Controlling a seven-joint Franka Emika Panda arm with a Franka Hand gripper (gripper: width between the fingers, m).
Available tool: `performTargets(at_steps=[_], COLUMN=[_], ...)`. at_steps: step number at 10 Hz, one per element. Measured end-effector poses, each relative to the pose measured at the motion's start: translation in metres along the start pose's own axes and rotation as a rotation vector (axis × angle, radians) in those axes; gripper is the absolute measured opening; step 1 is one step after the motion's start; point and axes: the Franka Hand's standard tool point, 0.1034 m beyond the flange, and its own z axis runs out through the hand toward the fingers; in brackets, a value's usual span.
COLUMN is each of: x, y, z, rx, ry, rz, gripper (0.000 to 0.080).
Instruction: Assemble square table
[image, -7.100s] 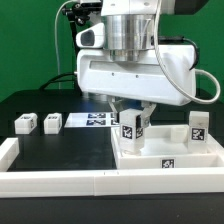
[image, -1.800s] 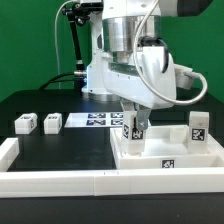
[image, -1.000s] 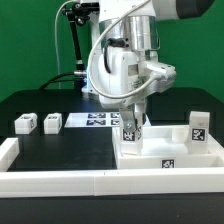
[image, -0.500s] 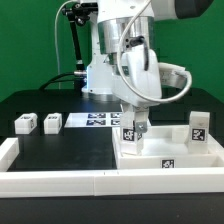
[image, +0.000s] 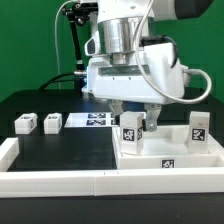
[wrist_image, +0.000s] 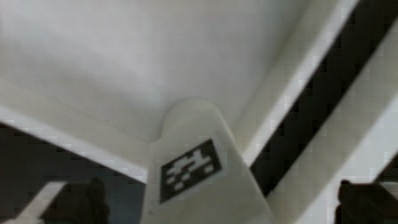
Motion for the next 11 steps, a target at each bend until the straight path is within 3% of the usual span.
performTargets(at_steps=[3,7,8,9,10,11], x=[0.0013,0.0052,0.0052,0.0052,0.0060,0.0066], y=[-0.0048,-0.0039,-0.0039,-0.0039,-0.0030,-0.0024], z=[-0.0009,-0.0015,-0.0014,-0.0014,-0.0014,-0.0013], rx=[-0.039,-0.034,-0.034,-0.034,-0.035,-0.036], ry=[-0.003,0.010,0.010,0.010,0.011,0.011], rz=[-0.316,-0.451,-0.452,-0.452,-0.451,-0.450], gripper=[0.0649,0.0629,0.0501,0.0501,0.0300,0.0300])
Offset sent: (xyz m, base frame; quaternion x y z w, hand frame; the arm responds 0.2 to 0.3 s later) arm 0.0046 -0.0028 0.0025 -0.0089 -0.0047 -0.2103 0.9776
